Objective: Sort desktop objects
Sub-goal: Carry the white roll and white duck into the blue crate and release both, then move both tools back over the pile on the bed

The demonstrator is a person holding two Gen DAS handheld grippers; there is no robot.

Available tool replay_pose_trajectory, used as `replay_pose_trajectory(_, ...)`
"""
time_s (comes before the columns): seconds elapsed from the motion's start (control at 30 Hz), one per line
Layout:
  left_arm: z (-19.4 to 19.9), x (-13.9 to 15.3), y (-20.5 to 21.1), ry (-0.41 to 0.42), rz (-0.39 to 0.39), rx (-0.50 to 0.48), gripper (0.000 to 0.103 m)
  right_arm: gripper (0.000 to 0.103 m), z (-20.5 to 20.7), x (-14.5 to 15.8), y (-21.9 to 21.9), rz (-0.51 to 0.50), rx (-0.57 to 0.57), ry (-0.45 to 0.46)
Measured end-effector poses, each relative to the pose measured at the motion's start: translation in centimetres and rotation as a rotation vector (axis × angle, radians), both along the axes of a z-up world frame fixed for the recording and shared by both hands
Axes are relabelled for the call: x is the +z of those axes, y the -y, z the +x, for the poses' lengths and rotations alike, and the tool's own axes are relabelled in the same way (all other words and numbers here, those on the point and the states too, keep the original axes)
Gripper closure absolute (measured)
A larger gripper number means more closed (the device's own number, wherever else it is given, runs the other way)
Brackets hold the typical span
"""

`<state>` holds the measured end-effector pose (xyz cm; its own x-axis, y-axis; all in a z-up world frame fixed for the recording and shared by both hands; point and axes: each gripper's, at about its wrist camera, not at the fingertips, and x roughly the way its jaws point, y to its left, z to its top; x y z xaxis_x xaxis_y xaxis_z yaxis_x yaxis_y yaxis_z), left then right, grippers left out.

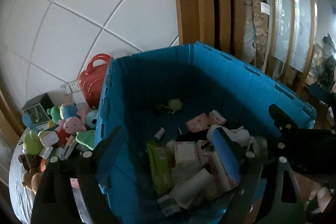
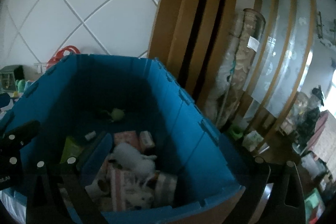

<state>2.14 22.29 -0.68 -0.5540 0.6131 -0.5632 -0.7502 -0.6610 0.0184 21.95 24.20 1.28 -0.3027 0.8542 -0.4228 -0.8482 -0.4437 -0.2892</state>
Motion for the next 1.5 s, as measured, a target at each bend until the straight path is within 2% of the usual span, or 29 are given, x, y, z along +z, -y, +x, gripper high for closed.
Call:
replay_pose_trajectory(0.2, 0.0, 0.7, 1.8, -0.012, 0.037, 0.0, 0.014, 0.0, -0.2, 0.5, 0.8, -0.002, 0.018, -0.025)
replay_pose_trajectory(0.5, -1.6, 2.2, 7.0, -0.052, 0.113, 0.06, 0.01, 0.0, -2.5, 1.8, 3.9, 0.019, 0.085, -0.077)
replay_pose_trajectory(0.77, -6.2, 1.8, 14.7, -0.07, 0.152, 0.104, 0.01, 0.0, -8.3, 3.3, 10.0, 0.038, 0.181, -0.138)
replay_pose_trajectory(0.93, -10.8, -0.1, 21.6, -0.06, 0.13, 0.16, 0.01, 0.0, -14.3, 2.6, 15.4, 0.03, 0.253, -0.158)
replay_pose_trajectory(1.17, -18.7, -5.5, 31.5, 0.051, 0.034, 0.277, 0.01, 0.0, -24.6, -0.7, 22.5, -0.026, 0.344, -0.126)
replay_pose_trajectory(1.33, -23.2, -9.3, 35.9, 0.139, -0.012, 0.334, 0.01, 0.0, -29.6, -4.3, 24.2, -0.113, 0.371, -0.048)
replay_pose_trajectory(1.5, -26.2, -13.0, 38.2, 0.234, -0.013, 0.344, 0.01, 0.0, -32.5, -7.8, 23.2, -0.18, 0.366, 0.047)
